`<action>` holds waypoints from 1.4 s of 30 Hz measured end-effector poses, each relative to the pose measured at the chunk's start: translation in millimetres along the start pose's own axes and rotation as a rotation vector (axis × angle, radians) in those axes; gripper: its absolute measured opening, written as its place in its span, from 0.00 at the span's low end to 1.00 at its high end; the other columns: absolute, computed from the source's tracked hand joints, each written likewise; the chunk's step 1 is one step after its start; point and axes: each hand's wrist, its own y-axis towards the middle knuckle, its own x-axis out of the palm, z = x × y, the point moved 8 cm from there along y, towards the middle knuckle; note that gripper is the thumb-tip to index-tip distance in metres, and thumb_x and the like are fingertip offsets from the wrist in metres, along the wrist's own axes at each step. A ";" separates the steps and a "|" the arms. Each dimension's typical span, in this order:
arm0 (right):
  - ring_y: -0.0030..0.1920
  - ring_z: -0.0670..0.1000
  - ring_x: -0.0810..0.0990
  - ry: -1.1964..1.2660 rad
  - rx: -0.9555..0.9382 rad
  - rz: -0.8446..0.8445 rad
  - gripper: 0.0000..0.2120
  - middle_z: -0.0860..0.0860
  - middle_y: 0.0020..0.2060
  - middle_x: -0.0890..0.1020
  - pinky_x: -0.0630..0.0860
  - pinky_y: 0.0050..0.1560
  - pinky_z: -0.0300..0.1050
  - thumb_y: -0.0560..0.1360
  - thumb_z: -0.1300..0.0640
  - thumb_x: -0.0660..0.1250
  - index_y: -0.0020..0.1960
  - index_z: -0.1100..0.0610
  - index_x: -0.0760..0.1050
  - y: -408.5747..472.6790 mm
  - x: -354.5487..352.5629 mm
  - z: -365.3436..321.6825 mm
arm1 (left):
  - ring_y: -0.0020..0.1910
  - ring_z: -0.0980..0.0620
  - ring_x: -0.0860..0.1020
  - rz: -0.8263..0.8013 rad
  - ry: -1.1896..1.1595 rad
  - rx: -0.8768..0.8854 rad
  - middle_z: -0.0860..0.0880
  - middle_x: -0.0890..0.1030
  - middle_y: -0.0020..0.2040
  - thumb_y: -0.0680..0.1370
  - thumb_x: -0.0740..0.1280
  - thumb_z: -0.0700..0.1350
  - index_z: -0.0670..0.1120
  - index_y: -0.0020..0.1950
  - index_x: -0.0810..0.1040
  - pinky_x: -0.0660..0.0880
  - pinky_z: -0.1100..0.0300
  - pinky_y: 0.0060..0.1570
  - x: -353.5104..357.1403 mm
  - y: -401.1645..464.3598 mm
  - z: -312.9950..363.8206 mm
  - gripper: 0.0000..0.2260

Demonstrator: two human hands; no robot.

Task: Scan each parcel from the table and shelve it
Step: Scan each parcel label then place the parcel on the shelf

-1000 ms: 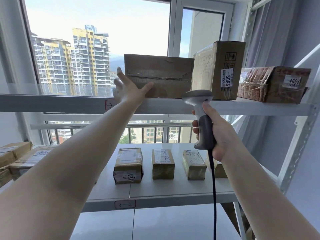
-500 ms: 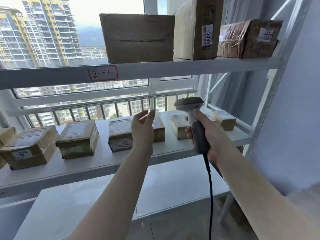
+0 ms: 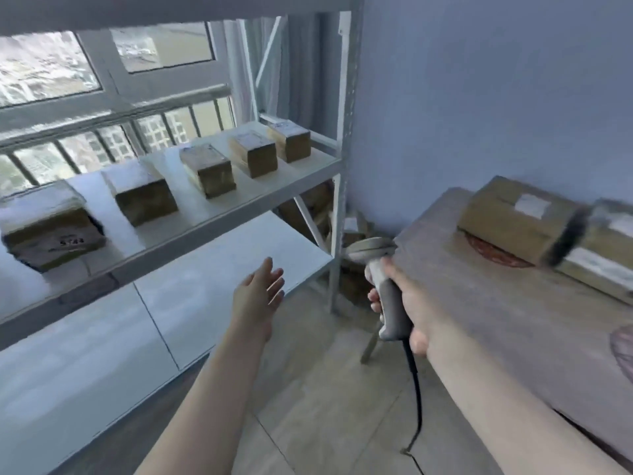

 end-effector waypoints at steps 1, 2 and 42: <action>0.30 0.47 0.74 0.022 0.001 0.024 0.21 0.52 0.33 0.77 0.70 0.26 0.37 0.79 0.40 0.62 0.54 0.58 0.80 -3.6 -18.5 3.2 | 0.49 0.54 0.80 -0.006 0.013 -0.020 0.46 0.82 0.55 0.81 0.68 0.51 0.42 0.61 0.76 0.75 0.61 0.44 9.6 -1.5 -10.4 0.15; 0.30 0.47 0.74 0.041 -0.003 0.043 0.21 0.52 0.33 0.77 0.70 0.28 0.37 0.78 0.39 0.63 0.53 0.57 0.81 -7.0 -36.9 6.6 | 0.49 0.54 0.80 -0.018 0.026 -0.037 0.47 0.82 0.54 0.81 0.68 0.51 0.43 0.62 0.75 0.75 0.62 0.43 21.0 -3.9 -20.8 0.15; 0.31 0.47 0.78 0.526 -0.028 0.954 0.16 0.48 0.28 0.81 0.72 0.39 0.44 0.75 0.41 0.68 0.51 0.54 0.79 -194.8 -774.7 20.4 | 0.68 0.43 0.74 -0.343 0.492 -0.320 0.43 0.68 0.75 0.74 0.74 0.57 0.52 0.79 0.59 0.74 0.48 0.64 671.7 -118.2 -419.6 0.38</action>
